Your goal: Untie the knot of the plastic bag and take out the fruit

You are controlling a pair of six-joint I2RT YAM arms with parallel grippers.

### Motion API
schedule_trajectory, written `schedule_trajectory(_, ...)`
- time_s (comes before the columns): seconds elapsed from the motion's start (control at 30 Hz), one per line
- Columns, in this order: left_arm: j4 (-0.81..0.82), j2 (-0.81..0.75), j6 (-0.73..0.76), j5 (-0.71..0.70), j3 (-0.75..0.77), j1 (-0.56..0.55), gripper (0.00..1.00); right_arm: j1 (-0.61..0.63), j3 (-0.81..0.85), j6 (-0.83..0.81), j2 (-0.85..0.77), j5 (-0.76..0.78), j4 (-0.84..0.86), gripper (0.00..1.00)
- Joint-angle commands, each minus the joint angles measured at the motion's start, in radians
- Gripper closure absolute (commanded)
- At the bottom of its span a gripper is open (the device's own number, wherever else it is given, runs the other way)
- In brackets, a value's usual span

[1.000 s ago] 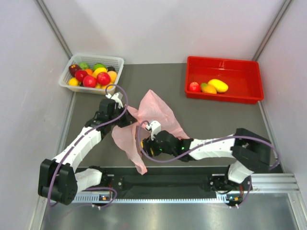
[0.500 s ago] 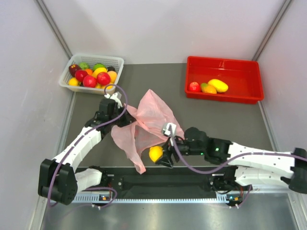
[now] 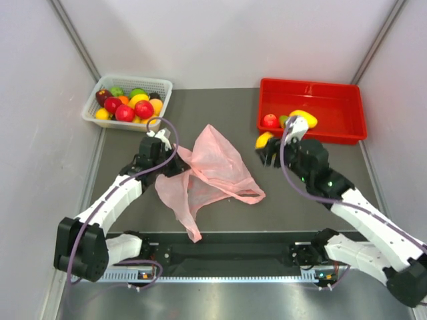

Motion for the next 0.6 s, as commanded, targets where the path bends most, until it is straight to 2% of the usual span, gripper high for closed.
schedule_trajectory(0.0,0.056,-0.007,-0.001,0.016,0.031,0.002,1.0,-0.168,0.117,0.057,0.127,0.232,0.036,1.0)
schedule_trajectory(0.03,0.057,-0.005,0.004,0.021,0.036,0.002,1.0,-0.263,0.137,0.069,0.164,0.245,0.036,1.0)
schedule_trajectory(0.13,0.037,0.004,0.018,0.035,0.051,0.002,1.0,-0.422,0.237,0.108,0.328,0.246,0.053,1.0)
schedule_trajectory(0.2,0.039,0.006,0.015,0.042,0.051,0.002,1.0,-0.484,0.327,0.097,0.458,0.268,0.062,1.0)
schedule_trajectory(0.3,0.05,0.004,0.015,0.049,0.051,0.002,1.0,-0.51,0.467,0.056,0.619,0.311,0.067,1.0)
schedule_trajectory(0.37,0.05,0.006,0.015,0.059,0.053,0.002,1.0,-0.54,0.581,0.055,0.734,0.403,0.006,1.0)
schedule_trajectory(0.57,0.047,0.006,0.031,0.05,0.051,0.002,1.0,-0.725,0.754,0.151,0.961,0.418,-0.125,1.0)
